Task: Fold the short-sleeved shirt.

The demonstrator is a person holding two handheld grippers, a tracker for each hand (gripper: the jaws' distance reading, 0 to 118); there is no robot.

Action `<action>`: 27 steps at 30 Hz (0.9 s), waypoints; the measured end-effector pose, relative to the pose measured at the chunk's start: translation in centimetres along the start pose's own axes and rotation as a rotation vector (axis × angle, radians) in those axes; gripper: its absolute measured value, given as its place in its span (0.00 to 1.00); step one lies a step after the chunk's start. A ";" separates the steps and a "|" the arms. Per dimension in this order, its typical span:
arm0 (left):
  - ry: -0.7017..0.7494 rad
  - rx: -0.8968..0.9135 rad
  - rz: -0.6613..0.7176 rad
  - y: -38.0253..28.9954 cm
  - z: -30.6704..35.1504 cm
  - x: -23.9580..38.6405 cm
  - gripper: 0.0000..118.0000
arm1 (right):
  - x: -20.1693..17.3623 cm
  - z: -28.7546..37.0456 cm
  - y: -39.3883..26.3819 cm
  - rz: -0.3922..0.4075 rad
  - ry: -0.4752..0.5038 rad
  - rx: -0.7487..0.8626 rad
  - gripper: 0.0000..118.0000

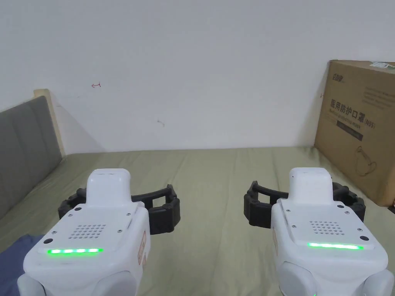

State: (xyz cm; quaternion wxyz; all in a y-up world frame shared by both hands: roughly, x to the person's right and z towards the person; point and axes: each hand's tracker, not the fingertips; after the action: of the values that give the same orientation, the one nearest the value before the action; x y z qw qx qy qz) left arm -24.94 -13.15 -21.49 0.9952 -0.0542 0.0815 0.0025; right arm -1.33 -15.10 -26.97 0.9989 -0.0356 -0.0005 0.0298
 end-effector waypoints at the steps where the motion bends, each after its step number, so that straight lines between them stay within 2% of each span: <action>1: 0.028 0.012 -0.034 0.2 0.2 0.1 1.00 | -0.1 0.2 0.2 0.013 -0.002 0.014 1.00; 3: 0.040 0.024 -0.058 0.6 0.3 0.2 0.98 | -0.3 0.4 0.4 0.035 -0.010 0.026 1.00; 5: 0.050 0.004 -0.069 1.1 0.6 0.4 0.87 | -0.7 0.6 0.5 0.036 -0.017 0.045 1.00; 7: 0.085 -0.009 -0.088 1.2 0.4 0.5 0.47 | -0.9 1.0 0.4 0.034 -0.033 0.057 0.97; 8: 0.088 0.010 -0.104 1.0 0.5 0.5 0.24 | -1.4 1.7 0.7 0.036 -0.030 0.066 0.88; 9: 0.105 0.016 -0.116 0.9 0.6 0.6 0.04 | -1.6 2.0 0.8 0.042 -0.027 0.071 0.56; 10: 0.099 0.013 -0.118 0.9 0.5 0.5 0.04 | -1.8 2.2 0.8 0.049 -0.022 0.077 0.25; 11: 0.096 0.013 -0.116 0.9 0.6 0.4 0.02 | -1.9 2.3 0.8 0.056 -0.045 0.078 0.11; 14: 0.052 -0.006 -0.084 1.0 0.7 0.2 0.00 | -0.9 1.4 0.6 0.042 -0.064 0.060 0.10; 17: 0.062 -0.003 -0.079 1.0 0.7 0.1 0.00 | -0.2 1.5 1.0 -0.020 -0.038 0.038 0.07; 21: 0.055 -0.006 -0.072 1.1 0.5 0.1 0.00 | 0.1 1.5 1.2 -0.019 -0.045 0.043 0.01; 27: 0.046 -0.018 -0.091 1.0 0.0 0.3 0.00 | -0.1 0.9 1.4 -0.008 -0.020 0.038 0.01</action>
State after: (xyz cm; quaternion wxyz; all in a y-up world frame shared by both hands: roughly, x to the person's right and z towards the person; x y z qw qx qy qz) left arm -24.67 -12.11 -21.60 0.9916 -0.0667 0.1018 -0.0431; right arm -1.52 -13.70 -26.20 0.9995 -0.0161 -0.0099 0.0264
